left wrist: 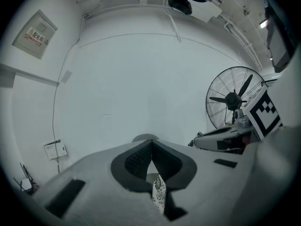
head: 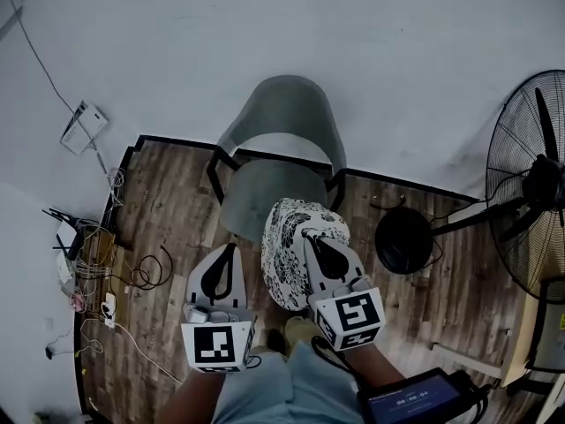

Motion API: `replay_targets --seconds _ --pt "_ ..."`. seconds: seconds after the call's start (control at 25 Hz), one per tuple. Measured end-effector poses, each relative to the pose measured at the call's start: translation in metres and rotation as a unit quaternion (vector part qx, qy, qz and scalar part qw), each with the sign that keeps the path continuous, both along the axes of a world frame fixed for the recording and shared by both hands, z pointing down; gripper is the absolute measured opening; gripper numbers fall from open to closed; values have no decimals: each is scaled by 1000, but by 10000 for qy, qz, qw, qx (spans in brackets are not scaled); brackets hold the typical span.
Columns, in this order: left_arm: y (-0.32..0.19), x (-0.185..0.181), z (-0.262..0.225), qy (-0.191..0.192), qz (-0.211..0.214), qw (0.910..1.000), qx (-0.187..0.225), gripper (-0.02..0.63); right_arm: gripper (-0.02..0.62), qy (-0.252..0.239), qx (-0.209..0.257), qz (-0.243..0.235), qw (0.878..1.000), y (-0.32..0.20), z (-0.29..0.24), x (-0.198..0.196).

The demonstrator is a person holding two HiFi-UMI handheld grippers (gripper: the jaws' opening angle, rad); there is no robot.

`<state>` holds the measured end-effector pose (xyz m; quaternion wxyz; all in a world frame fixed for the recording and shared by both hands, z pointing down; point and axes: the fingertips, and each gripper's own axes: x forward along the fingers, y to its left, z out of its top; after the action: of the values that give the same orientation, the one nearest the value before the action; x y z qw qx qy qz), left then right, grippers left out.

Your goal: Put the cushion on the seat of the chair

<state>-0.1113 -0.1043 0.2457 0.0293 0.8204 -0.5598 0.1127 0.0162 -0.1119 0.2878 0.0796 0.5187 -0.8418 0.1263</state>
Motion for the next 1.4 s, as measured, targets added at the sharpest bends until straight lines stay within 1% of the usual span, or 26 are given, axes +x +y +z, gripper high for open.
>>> replay_targets --seconds 0.2,0.4,0.52,0.72,0.8,0.96,1.12,1.24,1.32,1.4 --pt "-26 10 -19 -80 -140 9997 165 9 12 -87 135 -264 9995 -36 -13 0" --pt "-49 -2 -29 -114 -362 9986 364 9 12 -117 277 -402 9987 -67 -24 -6" --pt "-65 -10 -30 -162 -375 9980 475 9 12 -75 317 -437 9985 -85 -28 -12" --pt "-93 -27 -16 -41 -341 9990 294 9 12 66 173 -385 9991 -110 -16 -27" --pt "-107 -34 -10 93 -321 9993 150 9 12 146 64 -327 9993 -122 -6 -35" --pt "-142 -63 1 245 -259 9994 -18 9 12 313 -222 -208 9990 -154 19 -58" --pt "-178 -99 14 280 -225 9992 -186 9 12 445 -427 -162 9980 -192 38 -85" --pt "-203 -125 26 175 -202 9992 -305 9 12 498 -519 -131 9973 -222 51 -104" --pt "-217 -139 35 110 -209 9990 -392 9 12 503 -597 -130 9969 -238 60 -117" --pt "-229 -151 46 127 -259 9982 -517 9 12 439 -753 -111 9961 -250 76 -128"
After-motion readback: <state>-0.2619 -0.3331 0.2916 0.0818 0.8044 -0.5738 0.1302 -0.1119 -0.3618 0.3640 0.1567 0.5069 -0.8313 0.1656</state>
